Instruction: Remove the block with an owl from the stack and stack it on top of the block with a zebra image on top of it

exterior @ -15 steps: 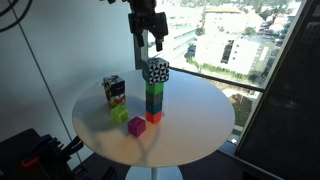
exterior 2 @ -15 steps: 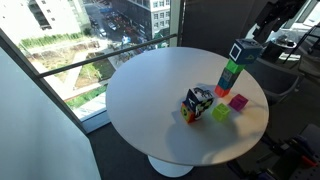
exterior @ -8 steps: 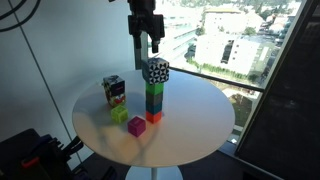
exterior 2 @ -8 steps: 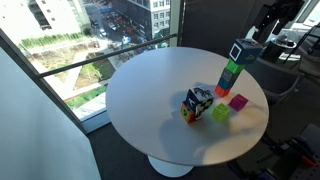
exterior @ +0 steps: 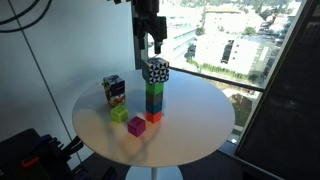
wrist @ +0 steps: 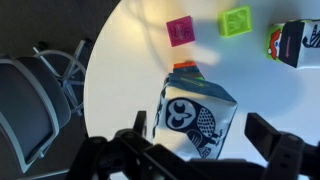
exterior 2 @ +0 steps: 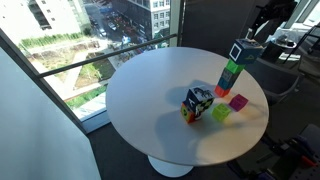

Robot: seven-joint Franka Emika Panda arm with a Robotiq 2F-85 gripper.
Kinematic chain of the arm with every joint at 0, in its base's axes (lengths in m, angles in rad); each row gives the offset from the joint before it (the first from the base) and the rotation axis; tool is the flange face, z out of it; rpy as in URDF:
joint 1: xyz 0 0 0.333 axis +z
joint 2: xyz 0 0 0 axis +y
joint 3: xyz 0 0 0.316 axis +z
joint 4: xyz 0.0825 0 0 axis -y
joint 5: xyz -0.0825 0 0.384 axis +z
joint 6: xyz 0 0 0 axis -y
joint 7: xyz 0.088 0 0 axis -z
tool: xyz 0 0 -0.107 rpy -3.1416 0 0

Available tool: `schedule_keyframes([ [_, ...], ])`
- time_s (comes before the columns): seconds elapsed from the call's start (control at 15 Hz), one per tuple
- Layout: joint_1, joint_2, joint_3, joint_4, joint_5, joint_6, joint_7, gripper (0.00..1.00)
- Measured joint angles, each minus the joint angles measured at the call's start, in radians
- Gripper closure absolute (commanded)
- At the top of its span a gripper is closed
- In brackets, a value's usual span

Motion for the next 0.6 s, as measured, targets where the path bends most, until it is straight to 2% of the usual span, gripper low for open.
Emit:
schedule_keyframes([
  [0.6, 0.0, 0.052, 0.007, 0.037, 0.001, 0.0, 0.009, 0.0],
])
